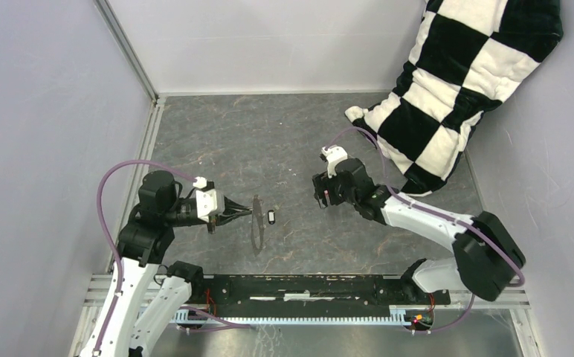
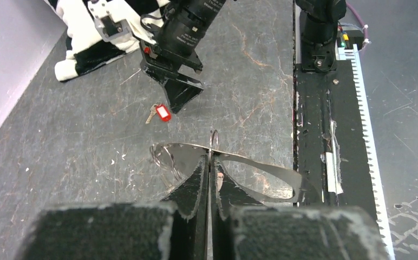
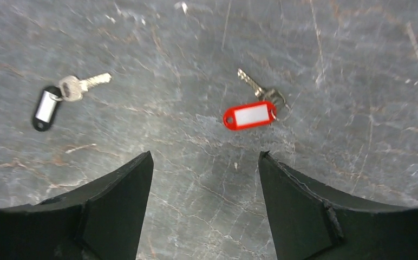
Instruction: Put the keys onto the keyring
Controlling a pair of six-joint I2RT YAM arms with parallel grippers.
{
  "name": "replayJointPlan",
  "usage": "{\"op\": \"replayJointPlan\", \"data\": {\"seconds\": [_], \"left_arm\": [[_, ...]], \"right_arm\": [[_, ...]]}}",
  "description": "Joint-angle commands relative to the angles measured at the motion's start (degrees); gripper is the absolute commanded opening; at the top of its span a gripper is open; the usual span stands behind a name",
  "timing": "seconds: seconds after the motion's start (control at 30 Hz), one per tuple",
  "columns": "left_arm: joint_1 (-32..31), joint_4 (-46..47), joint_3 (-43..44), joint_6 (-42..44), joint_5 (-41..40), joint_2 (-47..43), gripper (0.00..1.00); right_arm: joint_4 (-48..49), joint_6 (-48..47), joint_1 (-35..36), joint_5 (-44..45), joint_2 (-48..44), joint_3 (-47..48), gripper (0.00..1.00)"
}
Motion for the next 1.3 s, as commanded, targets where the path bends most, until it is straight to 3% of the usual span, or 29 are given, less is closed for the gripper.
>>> {"op": "replayJointPlan", "data": {"seconds": [0.0,0.17,0.43,0.57,1.0,1.27], "left_arm": [[0.0,3.7,-0.3,-3.8,-1.8,0.6,0.02],[0.0,3.7,-0.3,-3.3,-1.6,0.7,0.02],[-0.1,3.7,0.0,-2.7,-1.4,0.1,0.02],[-0.1,3.7,-0.4,-2.4,-1.4,-0.7,0.02],[0.0,3.7,-0.3,-2.0,-1.4,-1.6,0.02],[0.0,3.7,-0.2,-2.0,-1.3,-2.0,0.02]], "right_arm": [[1.4,1.4,-3.8,-2.2,3.1,1.4,0.78],[9.1,10.0,-11.8,-9.3,5.5,-2.3,0.74],[14.3,15.1,-15.6,-13.5,11.1,-3.1,0.6],[14.9,17.3,-16.4,-14.2,13.3,-3.2,0.53],[13.2,23.6,-16.8,-11.6,18.5,-1.1,0.48],[13.5,26.7,-16.7,-11.1,20.6,-0.2,0.37]]}}
